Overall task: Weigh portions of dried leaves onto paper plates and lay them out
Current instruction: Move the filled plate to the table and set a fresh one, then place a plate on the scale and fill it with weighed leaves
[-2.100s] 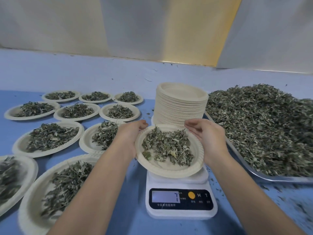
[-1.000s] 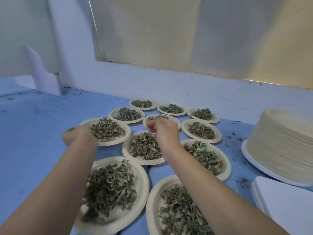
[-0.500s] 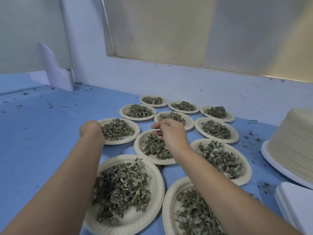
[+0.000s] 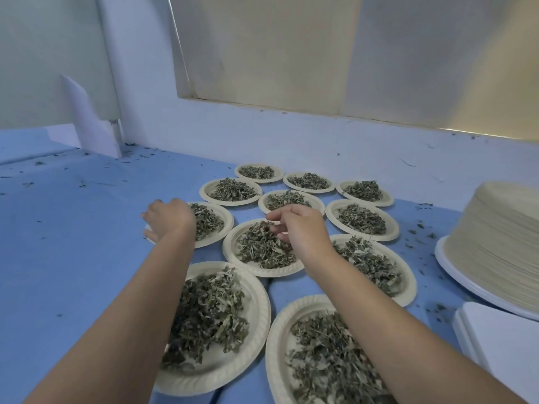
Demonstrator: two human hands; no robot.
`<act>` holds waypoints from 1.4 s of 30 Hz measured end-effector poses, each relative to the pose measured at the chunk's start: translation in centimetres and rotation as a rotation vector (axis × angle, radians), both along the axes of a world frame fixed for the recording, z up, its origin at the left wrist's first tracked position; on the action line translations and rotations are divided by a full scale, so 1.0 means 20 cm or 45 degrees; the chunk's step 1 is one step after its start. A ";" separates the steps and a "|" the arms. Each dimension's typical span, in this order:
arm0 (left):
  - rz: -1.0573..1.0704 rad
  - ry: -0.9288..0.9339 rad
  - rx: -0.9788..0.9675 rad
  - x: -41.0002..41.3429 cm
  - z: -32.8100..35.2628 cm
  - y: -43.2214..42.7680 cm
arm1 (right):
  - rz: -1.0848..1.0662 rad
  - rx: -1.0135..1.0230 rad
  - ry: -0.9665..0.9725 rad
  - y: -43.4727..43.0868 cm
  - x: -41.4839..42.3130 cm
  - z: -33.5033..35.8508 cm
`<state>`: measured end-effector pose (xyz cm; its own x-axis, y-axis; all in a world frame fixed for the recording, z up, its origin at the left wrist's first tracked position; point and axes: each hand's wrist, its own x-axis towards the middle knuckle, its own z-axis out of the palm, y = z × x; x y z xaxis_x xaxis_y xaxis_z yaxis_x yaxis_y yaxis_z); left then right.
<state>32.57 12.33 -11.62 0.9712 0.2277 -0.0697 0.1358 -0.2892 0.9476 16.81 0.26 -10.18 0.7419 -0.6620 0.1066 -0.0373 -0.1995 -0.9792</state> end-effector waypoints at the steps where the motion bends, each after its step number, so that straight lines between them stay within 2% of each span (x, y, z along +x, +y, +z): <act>1: -0.033 -0.031 -0.009 -0.03 0.02 -0.02 | 0.001 0.012 -0.010 -0.01 -0.02 0.00; 7: -0.363 -0.092 -0.375 -0.36 0.16 -0.23 | -0.058 0.031 -0.071 -0.10 -0.23 0.05; 12: -0.682 0.083 -0.779 -0.73 0.27 -0.44 | -0.226 -0.096 -0.151 -0.25 -0.51 0.12; 17: -0.873 0.291 -1.093 -1.08 0.36 -0.63 | -0.426 -0.638 -0.192 -0.47 -0.86 0.23; 20: -0.937 0.314 -1.109 -1.26 0.37 -0.73 | -0.606 -1.025 -0.078 -0.59 -1.06 0.28; 23: -0.991 0.355 -1.165 -1.42 0.36 -0.80 | -0.717 -1.317 0.213 -0.71 -1.20 0.32; 26: -1.013 0.379 -1.209 -1.51 0.36 -0.84 | -0.660 -1.376 0.439 -0.78 -1.29 0.32; 30: -1.040 0.353 -1.177 -1.55 0.37 -0.86 | -0.550 -1.420 0.574 -0.80 -1.32 0.32; 42: -1.075 0.390 -1.134 -1.57 0.35 -0.84 | -0.494 -1.498 0.668 -0.83 -1.32 0.31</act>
